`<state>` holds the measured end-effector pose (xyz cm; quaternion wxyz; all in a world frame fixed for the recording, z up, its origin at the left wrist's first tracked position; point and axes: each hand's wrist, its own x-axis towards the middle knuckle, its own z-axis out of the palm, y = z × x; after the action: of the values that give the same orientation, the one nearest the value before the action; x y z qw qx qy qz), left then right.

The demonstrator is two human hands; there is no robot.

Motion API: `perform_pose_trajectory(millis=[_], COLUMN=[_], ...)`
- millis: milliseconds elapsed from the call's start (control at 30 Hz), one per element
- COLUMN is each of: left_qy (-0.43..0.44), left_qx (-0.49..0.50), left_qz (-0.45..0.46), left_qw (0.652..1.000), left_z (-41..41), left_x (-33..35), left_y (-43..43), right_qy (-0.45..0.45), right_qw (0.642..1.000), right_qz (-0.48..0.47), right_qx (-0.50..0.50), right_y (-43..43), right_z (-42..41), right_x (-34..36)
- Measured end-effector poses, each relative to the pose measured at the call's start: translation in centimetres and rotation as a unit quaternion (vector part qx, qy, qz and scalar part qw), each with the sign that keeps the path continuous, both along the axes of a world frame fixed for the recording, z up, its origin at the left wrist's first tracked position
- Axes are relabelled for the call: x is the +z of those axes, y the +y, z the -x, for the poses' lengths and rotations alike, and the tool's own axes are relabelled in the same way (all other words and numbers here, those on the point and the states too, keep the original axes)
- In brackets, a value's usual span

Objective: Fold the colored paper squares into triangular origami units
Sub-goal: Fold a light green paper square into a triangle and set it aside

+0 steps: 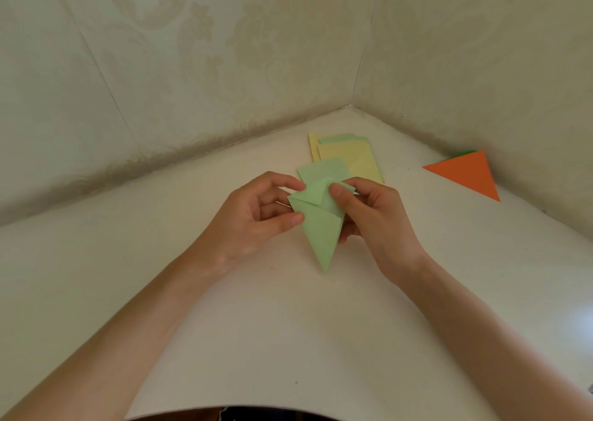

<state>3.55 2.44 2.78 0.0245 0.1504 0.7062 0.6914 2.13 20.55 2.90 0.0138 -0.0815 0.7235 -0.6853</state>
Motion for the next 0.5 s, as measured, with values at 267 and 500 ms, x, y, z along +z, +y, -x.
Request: perform_pose_trajectory(millis=[267, 500], left_qy=[-0.015, -0.065], left_qx=[0.012, 0.066], left_qz=[-0.001, 0.001], left_qw=[1.0, 0.996], left_z=[-0.17, 0.08], left_x=[0.11, 0.24], left_y=[-0.18, -0.15], right_qy=[-0.005, -0.01], right_qw=[1.0, 1.0], right_qz=[-0.002, -0.009], right_qx=[0.0, 0.014], right_y=[0.06, -0.12], right_z=[0.05, -0.11], right_x=[-0.17, -0.11])
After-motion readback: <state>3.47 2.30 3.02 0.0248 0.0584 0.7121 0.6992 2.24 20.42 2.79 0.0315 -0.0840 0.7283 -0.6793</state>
